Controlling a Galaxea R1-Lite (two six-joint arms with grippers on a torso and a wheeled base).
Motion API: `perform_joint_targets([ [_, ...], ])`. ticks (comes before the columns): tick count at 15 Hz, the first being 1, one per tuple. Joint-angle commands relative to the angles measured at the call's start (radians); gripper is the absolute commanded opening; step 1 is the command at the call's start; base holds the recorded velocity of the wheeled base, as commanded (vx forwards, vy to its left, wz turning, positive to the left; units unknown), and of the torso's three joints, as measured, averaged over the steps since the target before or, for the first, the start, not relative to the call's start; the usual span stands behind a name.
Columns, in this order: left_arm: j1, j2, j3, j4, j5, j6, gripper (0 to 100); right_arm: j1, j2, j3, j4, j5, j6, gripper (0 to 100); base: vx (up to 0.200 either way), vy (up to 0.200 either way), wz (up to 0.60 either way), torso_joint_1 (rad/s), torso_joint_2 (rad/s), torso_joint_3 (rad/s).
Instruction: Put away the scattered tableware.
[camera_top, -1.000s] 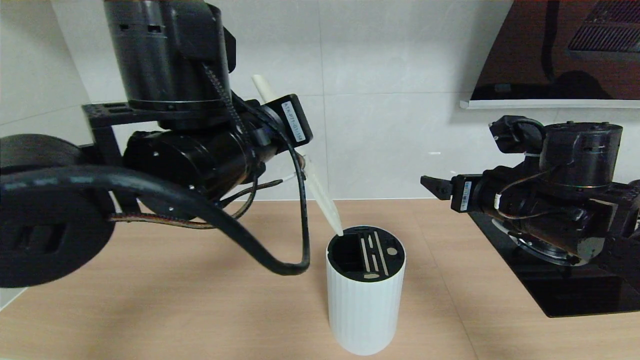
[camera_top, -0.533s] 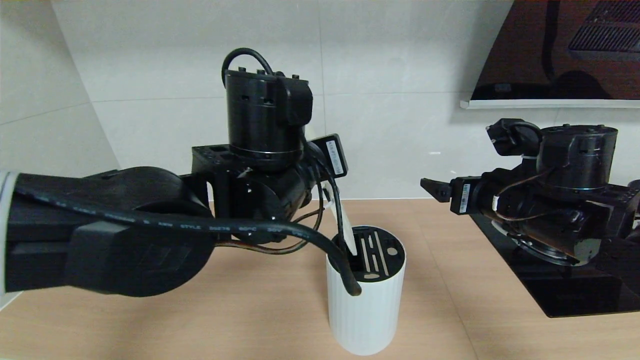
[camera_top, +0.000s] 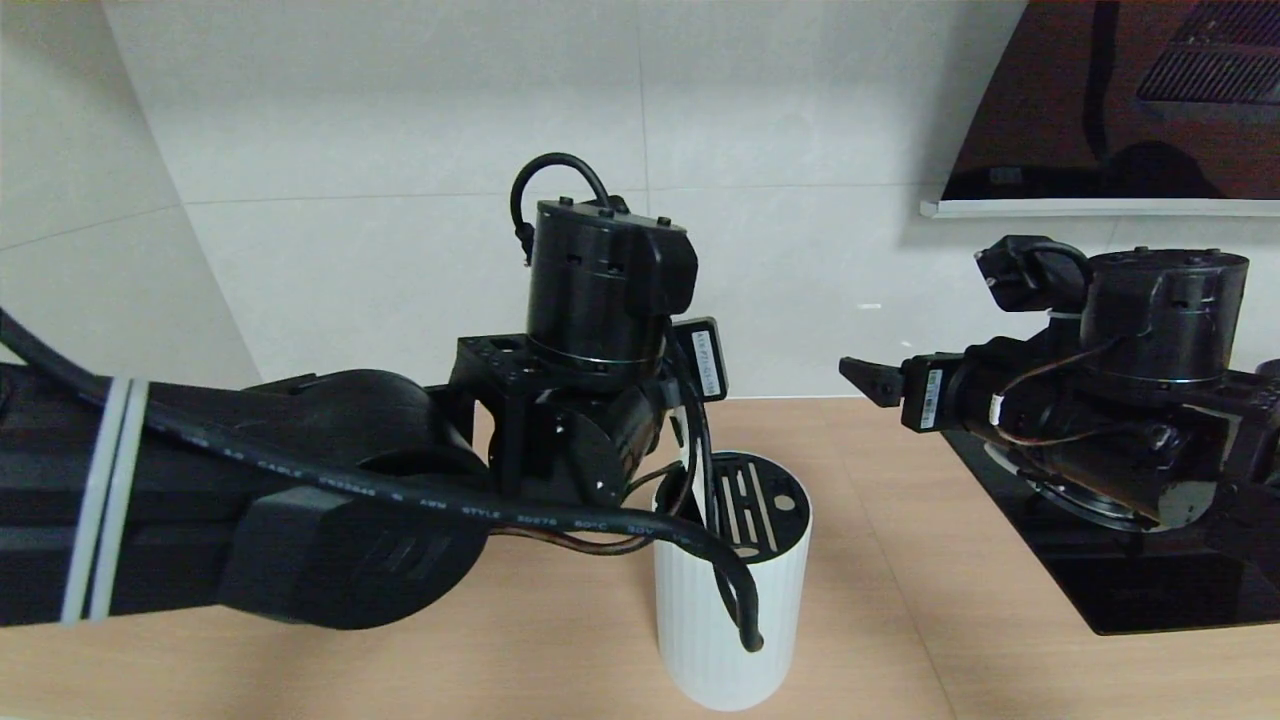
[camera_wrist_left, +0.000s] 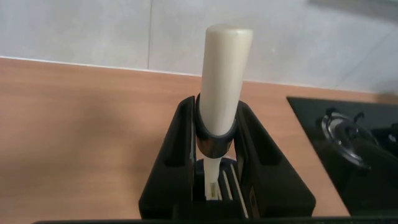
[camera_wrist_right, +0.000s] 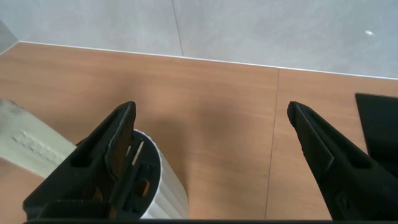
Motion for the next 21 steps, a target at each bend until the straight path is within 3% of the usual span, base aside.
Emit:
perform_joint_targets([
  [1,-0.012,0.015,0.001,0.028,0.002,-0.001,0,0.004,-0.004,0.002,0.0,0.0,-0.001,100,0.0,0.0,0.0,0.0,0.0,0.0],
  [2,-0.019,0.024,0.001,0.062,0.003,-0.002,0,0.013,-0.003,0.003,0.0,-0.001,-0.001,100,0.0,0.0,0.0,0.0,0.0,0.0],
  [8,-0.063,0.087,-0.001,0.059,0.017,-0.008,0,0.014,-0.004,0.009,0.0,-0.001,-0.004,100,0.0,0.0,0.0,0.0,0.0,0.0],
  [21,-0.078,0.184,0.001,0.059,0.045,-0.016,0,0.036,0.002,0.026,-0.003,-0.005,-0.014,100,0.0,0.0,0.0,0.0,0.0,0.0],
])
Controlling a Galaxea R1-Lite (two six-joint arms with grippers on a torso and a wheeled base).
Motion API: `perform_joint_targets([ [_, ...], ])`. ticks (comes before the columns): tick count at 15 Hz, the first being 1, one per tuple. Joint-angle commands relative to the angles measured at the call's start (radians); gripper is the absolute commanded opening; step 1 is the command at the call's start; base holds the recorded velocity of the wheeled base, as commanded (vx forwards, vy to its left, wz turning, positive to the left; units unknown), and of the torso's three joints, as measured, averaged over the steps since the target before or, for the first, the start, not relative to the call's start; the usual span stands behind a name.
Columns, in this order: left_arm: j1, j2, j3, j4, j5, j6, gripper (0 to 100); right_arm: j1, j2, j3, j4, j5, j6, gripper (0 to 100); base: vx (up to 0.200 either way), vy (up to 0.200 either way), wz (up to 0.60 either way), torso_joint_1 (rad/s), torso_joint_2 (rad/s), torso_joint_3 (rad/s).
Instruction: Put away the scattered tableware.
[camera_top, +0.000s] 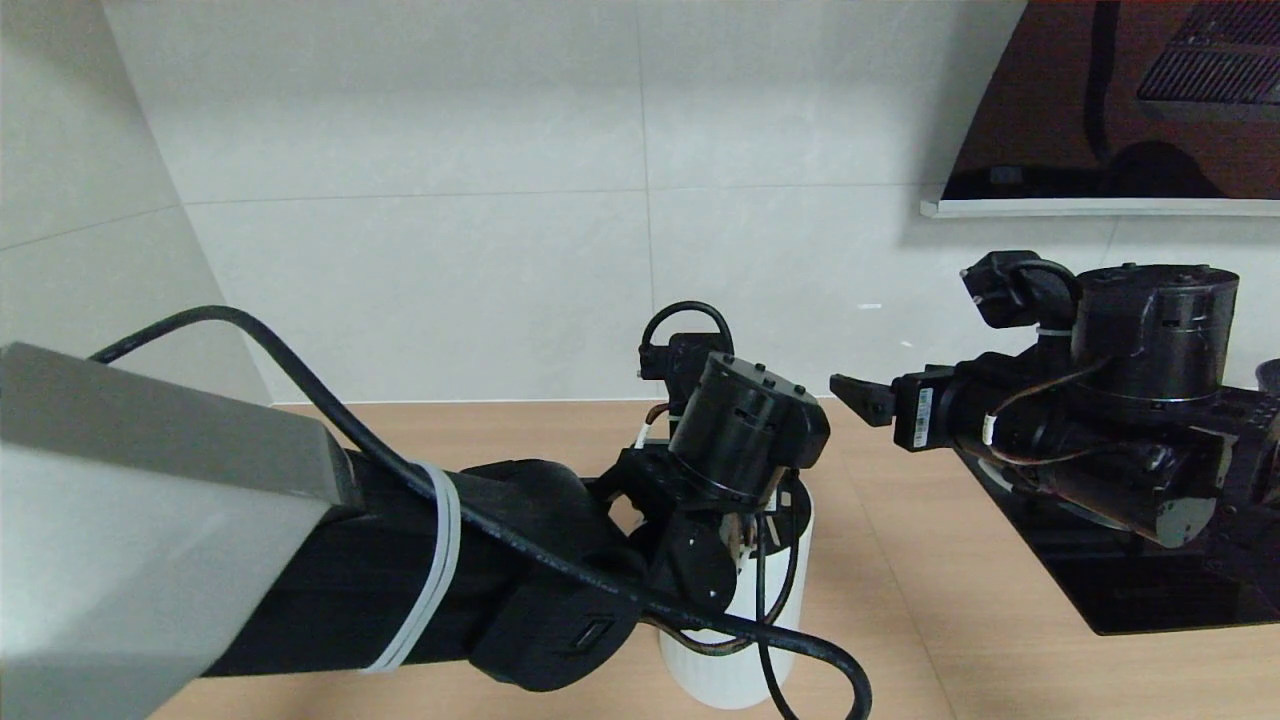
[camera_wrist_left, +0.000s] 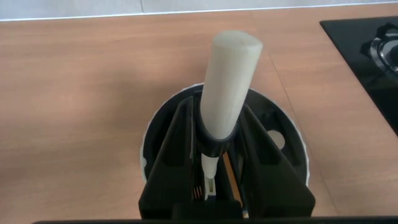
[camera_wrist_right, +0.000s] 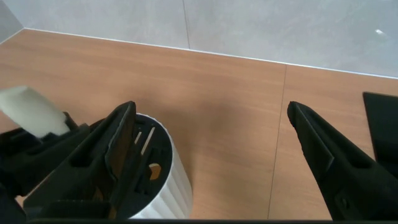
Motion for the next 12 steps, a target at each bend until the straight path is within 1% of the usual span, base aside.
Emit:
perform_joint_targets([
  [1,0.0,0.0,0.0,0.0,0.0,-0.001,0,0.002,0.003,0.0,0.0,0.0,0.0,100,0.0,0.0,0.0,0.0,0.0,0.0],
  [4,0.0,-0.003,0.0,0.0,0.0,-0.002,0,0.002,0.003,0.0,-0.002,0.0,0.0,100,0.0,0.0,0.0,0.0,0.0,0.0],
  [5,0.0,-0.003,0.001,0.0,0.0,-0.002,100,0.002,0.002,0.002,-0.002,0.0,0.0,100,0.0,0.0,0.0,0.0,0.0,0.0],
  [8,0.0,-0.003,0.001,0.002,-0.001,-0.013,100,0.002,0.002,0.002,-0.002,0.0,0.0,100,0.0,0.0,0.0,0.0,0.0,0.0],
  [12,0.0,-0.035,0.001,0.002,-0.004,-0.014,100,0.0,0.003,0.003,-0.003,0.0,0.0,100,0.0,0.0,0.0,0.0,0.0,0.0],
])
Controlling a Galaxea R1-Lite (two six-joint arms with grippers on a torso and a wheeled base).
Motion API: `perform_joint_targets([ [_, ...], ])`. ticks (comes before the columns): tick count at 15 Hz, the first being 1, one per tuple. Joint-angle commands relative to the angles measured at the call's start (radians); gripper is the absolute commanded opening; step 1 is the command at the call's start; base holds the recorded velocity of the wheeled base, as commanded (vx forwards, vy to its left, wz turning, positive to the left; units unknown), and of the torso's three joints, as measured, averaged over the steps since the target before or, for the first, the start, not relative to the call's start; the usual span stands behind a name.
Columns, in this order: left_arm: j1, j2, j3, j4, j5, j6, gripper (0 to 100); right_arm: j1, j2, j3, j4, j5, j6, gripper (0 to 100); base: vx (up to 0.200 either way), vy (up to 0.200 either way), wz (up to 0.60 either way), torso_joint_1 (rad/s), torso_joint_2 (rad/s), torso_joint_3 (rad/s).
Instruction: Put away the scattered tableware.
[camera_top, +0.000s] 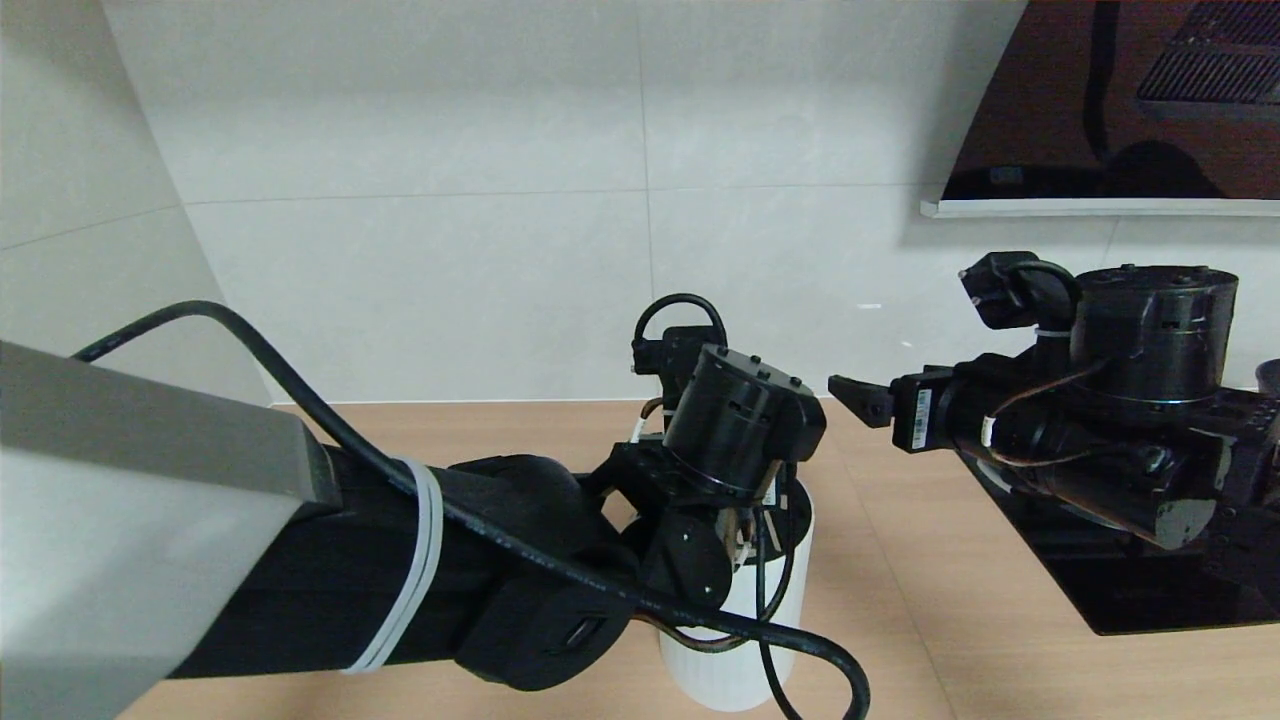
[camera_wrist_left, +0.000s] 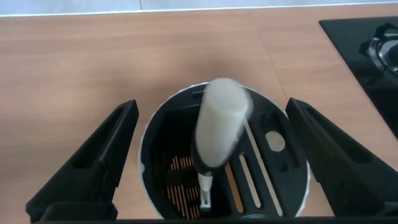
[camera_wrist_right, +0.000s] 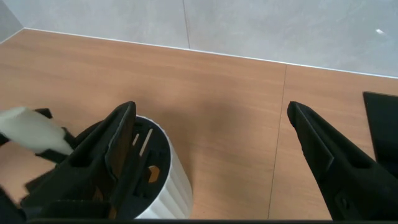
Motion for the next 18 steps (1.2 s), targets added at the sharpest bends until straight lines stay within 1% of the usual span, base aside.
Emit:
perform_joint_targets([
  [1,0.0,-0.023,0.0,0.0,0.0,-0.002,100,0.001,0.001,0.001,-0.001,0.0,0.0,100,0.0,0.0,0.0,0.0,0.0,0.0],
  [3,0.016,-0.077,0.005,0.0,0.0,-0.002,100,0.001,0.001,0.001,-0.002,0.0,0.0,100,0.0,0.0,0.0,0.0,0.0,0.0],
  [4,0.048,-0.143,0.017,-0.002,-0.006,0.0,100,-0.001,0.0,0.003,-0.004,-0.001,0.0,100,0.0,0.0,0.0,0.0,0.0,0.0],
  [5,0.065,-0.186,0.023,0.0,-0.017,0.001,100,-0.001,-0.003,0.003,-0.004,-0.001,0.0,100,0.0,0.0,0.0,0.0,0.0,0.0],
  [6,0.095,-0.283,0.045,0.001,-0.066,0.001,100,-0.001,-0.01,0.001,-0.002,-0.006,0.0,100,0.0,0.0,0.0,0.0,0.0,0.0],
  [7,0.124,-0.399,0.098,0.003,-0.138,0.014,100,-0.002,-0.02,0.001,0.004,-0.006,-0.002,100,0.0,0.0,0.0,0.0,0.0,0.0],
  [8,0.146,-0.456,0.132,0.004,-0.169,0.029,100,-0.006,-0.03,0.001,0.006,-0.006,-0.002,100,0.0,0.0,0.0,0.0,0.0,0.0],
  [9,0.197,-0.545,0.207,-0.003,-0.202,0.075,100,-0.006,-0.071,0.018,0.007,-0.018,-0.002,100,0.0,0.0,0.0,0.0,0.0,0.0],
  [10,0.22,-0.577,0.232,-0.005,-0.213,0.1,100,-0.007,-0.094,0.035,0.009,-0.021,-0.003,100,0.0,0.0,0.0,0.0,0.0,0.0],
  [11,0.287,-0.688,0.312,-0.009,-0.23,0.127,100,-0.039,-0.168,0.052,0.009,-0.017,-0.017,100,0.0,0.0,0.0,0.0,0.0,0.0],
  [13,0.379,-0.855,0.43,-0.008,-0.248,0.13,100,-0.073,-0.275,0.09,0.009,-0.015,-0.023,100,0.0,0.0,0.0,0.0,0.0,0.0],
  [14,0.396,-0.901,0.459,-0.008,-0.256,0.13,100,-0.082,-0.307,0.116,0.009,-0.017,-0.028,100,0.0,0.0,0.0,0.0,0.0,0.0],
  [15,0.411,-1.019,0.539,0.0,-0.281,0.133,100,-0.096,-0.41,0.196,0.009,-0.017,-0.058,100,0.0,0.0,0.0,0.0,0.0,0.0],
  [16,0.411,-1.152,0.644,0.012,-0.324,0.153,100,-0.133,-0.54,0.293,0.01,-0.004,-0.1,100,0.0,0.0,0.0,0.0,0.0,0.0],
  [17,0.411,-1.244,0.72,0.021,-0.353,0.192,100,-0.151,-0.622,0.34,0.012,0.012,-0.103,100,0.0,0.0,0.0,0.0,0.0,0.0],
  [18,0.424,-1.341,0.789,0.03,-0.38,0.222,100,-0.177,-0.708,0.388,0.012,0.022,-0.103,100,0.0,0.0,0.0,0.0,0.0,0.0],
])
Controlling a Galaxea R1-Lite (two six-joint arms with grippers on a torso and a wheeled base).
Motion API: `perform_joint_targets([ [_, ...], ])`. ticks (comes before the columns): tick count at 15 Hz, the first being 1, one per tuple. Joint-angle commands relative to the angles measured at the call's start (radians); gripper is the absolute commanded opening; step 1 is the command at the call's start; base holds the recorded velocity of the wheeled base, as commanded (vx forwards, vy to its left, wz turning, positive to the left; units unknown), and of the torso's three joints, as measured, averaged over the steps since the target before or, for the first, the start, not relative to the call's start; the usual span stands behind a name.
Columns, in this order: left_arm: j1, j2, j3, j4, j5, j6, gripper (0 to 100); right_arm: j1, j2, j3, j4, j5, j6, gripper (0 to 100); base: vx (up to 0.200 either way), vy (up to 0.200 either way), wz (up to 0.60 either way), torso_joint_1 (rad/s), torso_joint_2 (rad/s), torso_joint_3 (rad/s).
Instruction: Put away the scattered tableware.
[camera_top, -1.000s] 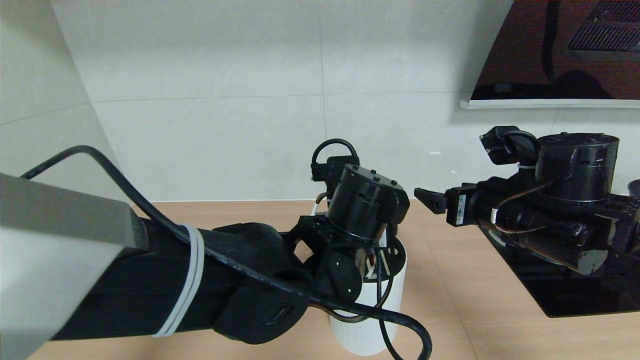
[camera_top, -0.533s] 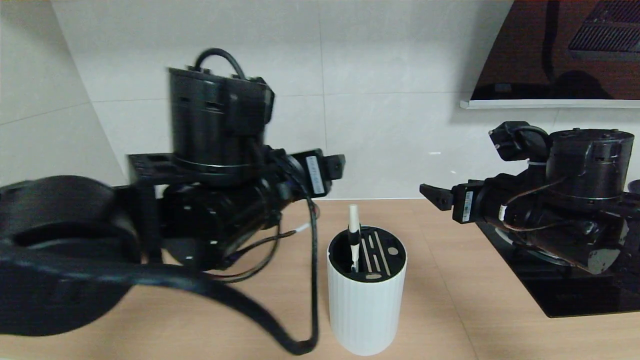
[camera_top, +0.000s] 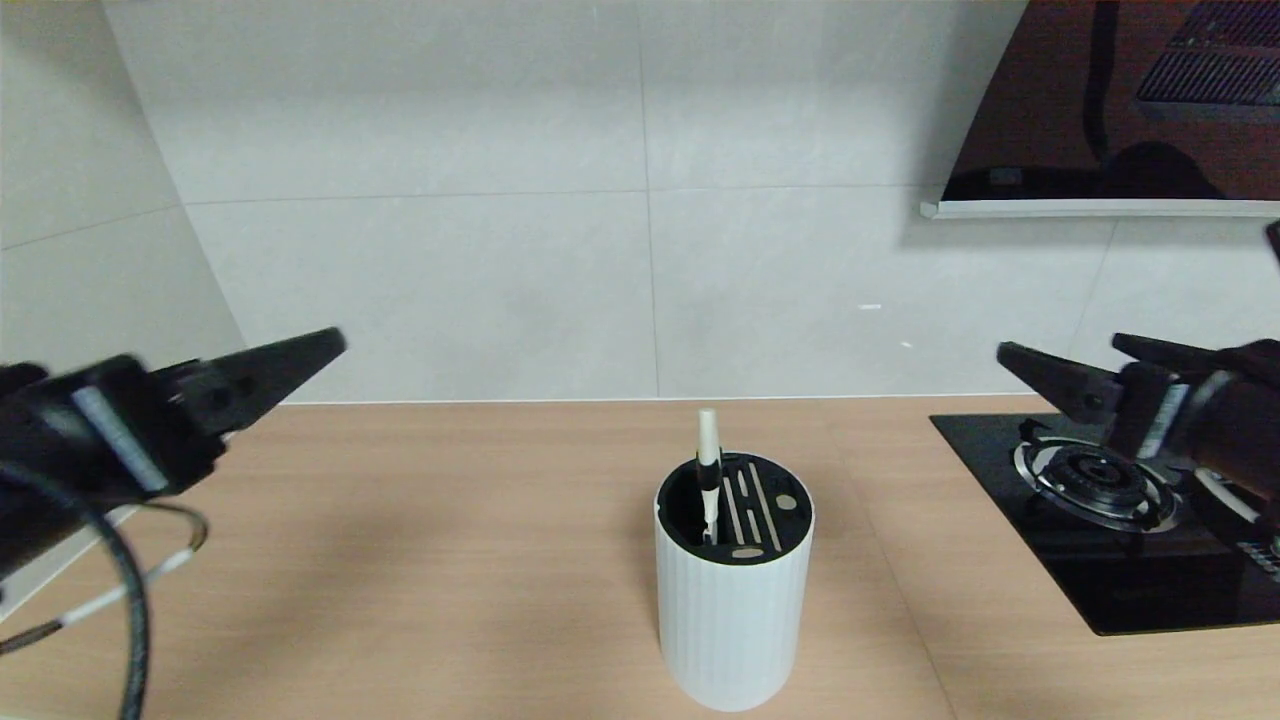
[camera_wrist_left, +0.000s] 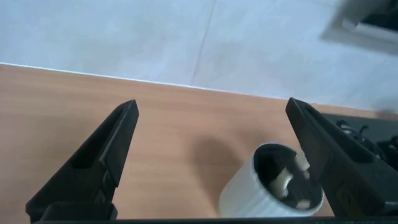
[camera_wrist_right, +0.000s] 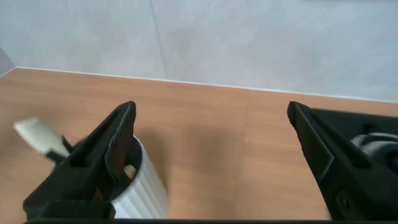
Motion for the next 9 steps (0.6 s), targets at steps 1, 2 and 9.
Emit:
perform_joint_targets([
  [1,0.11,-0.433,0.277,0.032,-0.098,0.075,100,-0.094,-0.389,0.211,0.018,0.023,-0.032,100,0.0,0.0,0.0,0.0,0.0,0.0],
  [2,0.16,-0.499,0.293,0.046,-0.123,0.078,100,-0.106,-0.481,0.231,0.059,0.023,-0.033,100,0.0,0.0,0.0,0.0,0.0,0.0],
  [9,0.376,-0.917,0.3,0.316,-0.176,0.203,100,-0.299,-1.088,0.251,0.65,0.047,-0.105,100,0.0,0.0,0.0,0.0,0.0,0.0],
])
